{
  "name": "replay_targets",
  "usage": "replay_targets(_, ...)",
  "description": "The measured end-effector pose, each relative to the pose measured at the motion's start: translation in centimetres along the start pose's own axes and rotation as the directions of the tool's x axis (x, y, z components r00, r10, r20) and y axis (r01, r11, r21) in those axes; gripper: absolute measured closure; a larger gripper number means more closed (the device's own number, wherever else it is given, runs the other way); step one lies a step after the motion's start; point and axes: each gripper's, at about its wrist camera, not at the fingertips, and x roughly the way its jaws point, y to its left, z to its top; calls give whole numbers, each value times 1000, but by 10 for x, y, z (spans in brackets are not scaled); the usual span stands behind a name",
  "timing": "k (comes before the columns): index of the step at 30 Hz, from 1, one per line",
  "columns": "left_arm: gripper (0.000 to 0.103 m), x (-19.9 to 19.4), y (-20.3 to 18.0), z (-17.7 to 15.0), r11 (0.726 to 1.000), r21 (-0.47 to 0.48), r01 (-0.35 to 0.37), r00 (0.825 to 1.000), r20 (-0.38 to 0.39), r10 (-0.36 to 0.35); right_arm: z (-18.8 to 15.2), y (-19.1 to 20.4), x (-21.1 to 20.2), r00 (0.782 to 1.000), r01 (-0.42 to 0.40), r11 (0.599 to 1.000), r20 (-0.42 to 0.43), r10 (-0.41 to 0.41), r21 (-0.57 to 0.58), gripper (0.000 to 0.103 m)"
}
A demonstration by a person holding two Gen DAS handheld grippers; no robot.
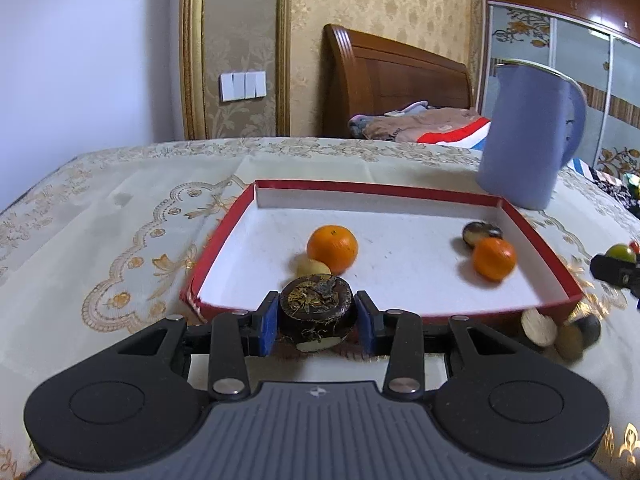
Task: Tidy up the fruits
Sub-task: 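Carry the dark fruit in the left tool over the tray while the right tool carries the green fruit, then open the left tool to drop the dark fruit while the right tool drops the green fruit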
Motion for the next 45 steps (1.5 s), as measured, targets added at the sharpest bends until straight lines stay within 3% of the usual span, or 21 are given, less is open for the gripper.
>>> replay_targets(8,64,29,-4,15,999,10,-39,999,-26,39,10,16,47,994,-23,1000,-103,21,-14,73)
replay_targets(15,65,49,-7,15,998,33,-62,996,-59,64,2,21,82,975,-47,999,-216,50,20,73)
replay_targets(27,64,69,-15,21,991,68,-118,992,-25,120,10,23,111,975,5,999,-220,4,41,71)
replay_targets(33,63,77,-9,22,989,50,-141,990,-21,142,12,26,119,978,43,999,-207,-37,26,52)
replay_targets(35,62,78,-7,22,988,44,-145,989,-28,146,12,27,116,981,21,999,-195,-15,28,40)
replay_targets(37,61,79,-4,22,991,33,-132,990,-37,134,12,30,111,985,2,1000,-173,1,20,11)
replay_targets(39,58,76,-5,20,989,39,-139,990,-26,140,11,35,103,991,18,1000,-129,-18,-2,0)
replay_targets(41,37,71,-6,19,990,37,-137,990,-9,138,9,38,96,995,28,999,-94,-31,-33,0)
replay_targets(45,34,59,-5,19,991,26,-133,990,49,131,6,35,90,996,37,999,-75,-39,-27,0)
